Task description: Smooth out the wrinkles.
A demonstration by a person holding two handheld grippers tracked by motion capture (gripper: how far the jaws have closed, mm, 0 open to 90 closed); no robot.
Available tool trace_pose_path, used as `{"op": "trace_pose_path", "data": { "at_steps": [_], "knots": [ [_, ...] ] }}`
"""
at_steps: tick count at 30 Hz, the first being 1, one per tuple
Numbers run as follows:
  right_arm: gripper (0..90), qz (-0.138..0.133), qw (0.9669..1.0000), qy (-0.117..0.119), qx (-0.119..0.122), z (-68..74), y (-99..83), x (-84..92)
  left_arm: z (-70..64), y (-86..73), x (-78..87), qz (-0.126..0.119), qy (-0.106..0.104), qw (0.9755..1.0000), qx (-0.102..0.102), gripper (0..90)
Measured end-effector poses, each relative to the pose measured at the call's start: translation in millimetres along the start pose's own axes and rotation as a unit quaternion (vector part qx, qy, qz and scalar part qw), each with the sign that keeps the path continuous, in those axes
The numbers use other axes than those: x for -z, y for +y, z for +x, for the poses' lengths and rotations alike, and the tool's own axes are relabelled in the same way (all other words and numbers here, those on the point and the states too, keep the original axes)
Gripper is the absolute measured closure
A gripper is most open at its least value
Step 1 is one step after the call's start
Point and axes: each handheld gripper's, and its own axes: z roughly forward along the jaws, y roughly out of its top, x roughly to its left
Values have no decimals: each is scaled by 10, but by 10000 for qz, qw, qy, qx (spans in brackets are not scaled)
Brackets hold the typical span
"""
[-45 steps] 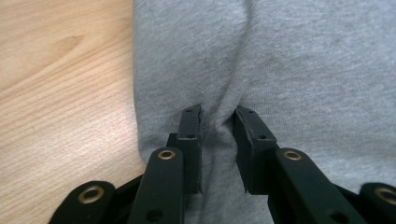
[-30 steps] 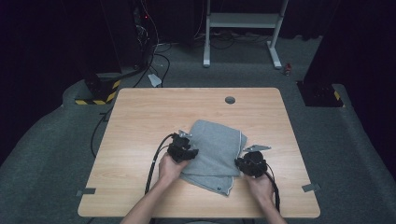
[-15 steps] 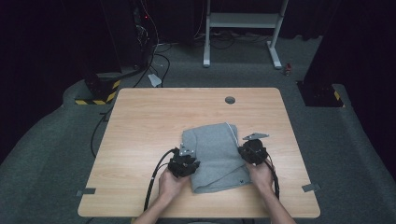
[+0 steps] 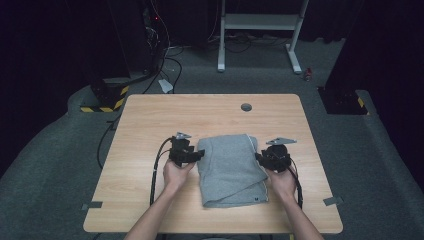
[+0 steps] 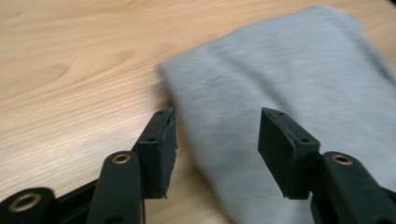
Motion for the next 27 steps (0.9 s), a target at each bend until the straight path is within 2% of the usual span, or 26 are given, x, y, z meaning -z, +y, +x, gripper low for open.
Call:
{"op": "trace_pose_path", "data": {
  "at_steps": [1, 3, 5, 6, 8, 11, 13, 15, 20, 21, 22, 24, 25, 27],
  "knots": [
    [641, -44, 10000, -7, -30, -25, 27, -9, 36, -9, -33, 29, 40, 10000, 21, 449],
    [646, -126, 9999, 9, -108, -67, 75, -33, 98, -19, -69, 31, -11, 9999, 148, 425],
    [675, -118, 9999, -42, -60, -65, 122, -62, 138, -19, -89, 10, -53, 9998, 215, 407],
    [684, -151, 9999, -44, 44, -65, 151, -78, 140, -20, -102, -20, -45, 9997, 234, 404],
    [695, -155, 9999, -40, 38, -68, 204, -114, 153, -16, -123, -53, -27, 9997, 228, 401],
    [702, -205, 9998, -39, -76, -116, 289, -175, 180, -11, -135, -133, -43, 9996, 252, 401],
    [702, -143, 9998, -45, -157, -140, 351, -223, 204, -16, -151, -143, -86, 9994, 313, 401],
    [701, -218, 9996, -62, -193, -151, 391, -261, 225, -24, -170, -145, -132, 9991, 379, 401],
    [690, -168, 9994, 110, -290, -95, 490, -390, 226, -17, -203, -263, -248, 9983, 458, 427],
    [680, -179, 9993, 135, -309, -90, 513, -421, 217, -18, -219, -258, -233, 9984, 440, 434],
    [669, -141, 9992, 156, -325, -79, 536, -461, 196, -16, -235, -270, -135, 9990, 316, 444],
    [664, 39, 9998, 44, -169, -51, 582, -553, 151, 46, -252, -80, -51, 10000, 12, 465],
    [668, 68, 9999, 30, -129, -45, 591, -587, 139, 67, -246, -166, -29, 9998, -79, 472],
    [701, 225, 9993, 103, -297, -54, 582, -653, 158, 71, -256, -211, -138, 9996, 82, 472]
  ]
}}
